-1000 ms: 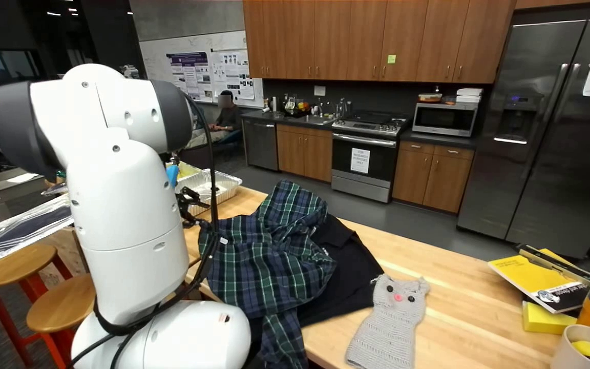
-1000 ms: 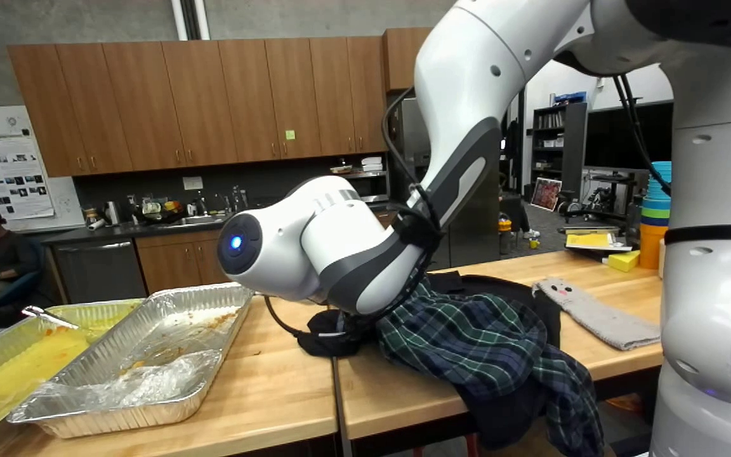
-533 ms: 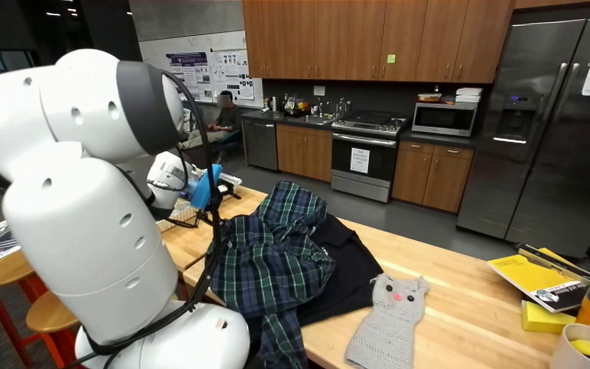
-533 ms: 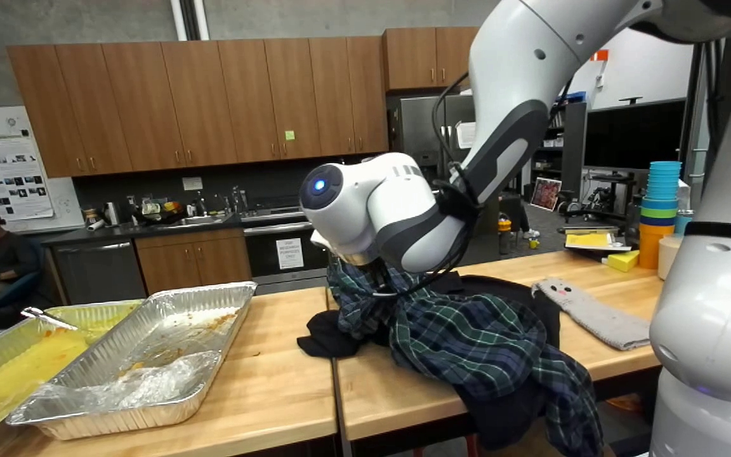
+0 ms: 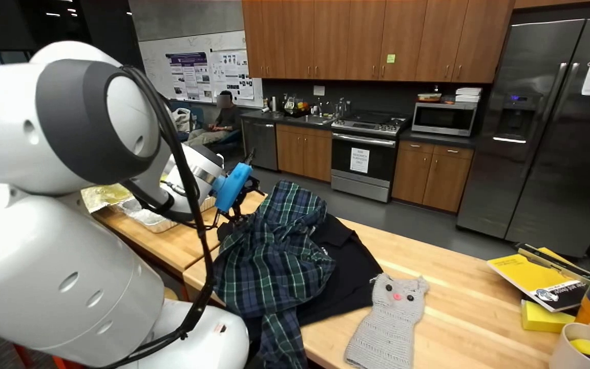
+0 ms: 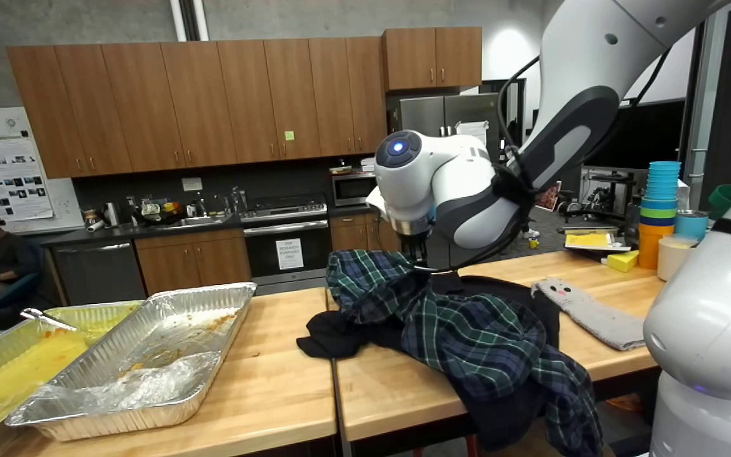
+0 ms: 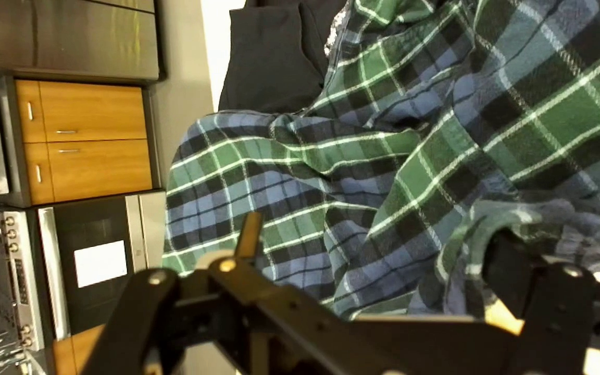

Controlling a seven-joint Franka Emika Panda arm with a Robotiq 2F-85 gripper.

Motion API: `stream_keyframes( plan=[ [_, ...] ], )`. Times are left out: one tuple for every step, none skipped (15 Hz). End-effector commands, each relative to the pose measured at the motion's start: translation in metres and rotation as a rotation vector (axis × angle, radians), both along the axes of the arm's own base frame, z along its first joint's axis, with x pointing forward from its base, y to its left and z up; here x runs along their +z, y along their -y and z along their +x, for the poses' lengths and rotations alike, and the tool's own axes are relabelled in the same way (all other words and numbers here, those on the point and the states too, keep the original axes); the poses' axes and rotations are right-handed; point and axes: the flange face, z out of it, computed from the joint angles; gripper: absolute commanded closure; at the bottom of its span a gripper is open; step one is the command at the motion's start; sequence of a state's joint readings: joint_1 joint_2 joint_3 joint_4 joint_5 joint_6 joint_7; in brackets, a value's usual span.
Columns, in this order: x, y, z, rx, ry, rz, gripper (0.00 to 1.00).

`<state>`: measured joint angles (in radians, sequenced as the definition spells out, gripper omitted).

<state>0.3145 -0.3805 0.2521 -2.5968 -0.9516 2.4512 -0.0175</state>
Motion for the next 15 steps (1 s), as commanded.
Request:
stream_keyframes(
  plan=[
    [0.016, -0.004, -0.018, 0.037, 0.039, 0.01, 0.0],
    [0.021, -0.01, -0.023, 0.054, 0.048, 0.01, 0.0],
    [0.025, -0.015, -0.027, 0.07, 0.055, 0.012, 0.0],
    [0.031, -0.022, -0.033, 0.088, 0.063, 0.016, 0.0],
    [0.035, -0.029, -0.038, 0.104, 0.069, 0.022, 0.0],
    [0.039, -0.036, -0.044, 0.122, 0.076, 0.027, 0.0],
    [0.043, -0.042, -0.05, 0.138, 0.082, 0.033, 0.0],
    [0.047, -0.048, -0.055, 0.153, 0.09, 0.042, 0.0],
    [0.051, -0.053, -0.061, 0.169, 0.095, 0.053, 0.0],
    [0.055, -0.057, -0.065, 0.176, 0.101, 0.065, 0.0],
    [0.06, -0.058, -0.068, 0.174, 0.112, 0.082, 0.0],
    [0.064, -0.058, -0.069, 0.16, 0.126, 0.102, 0.0],
    [0.069, -0.053, -0.067, 0.127, 0.148, 0.132, 0.0],
    [0.075, -0.045, -0.062, 0.073, 0.175, 0.176, 0.0],
    [0.08, -0.036, -0.056, 0.028, 0.186, 0.215, 0.0]
  ],
)
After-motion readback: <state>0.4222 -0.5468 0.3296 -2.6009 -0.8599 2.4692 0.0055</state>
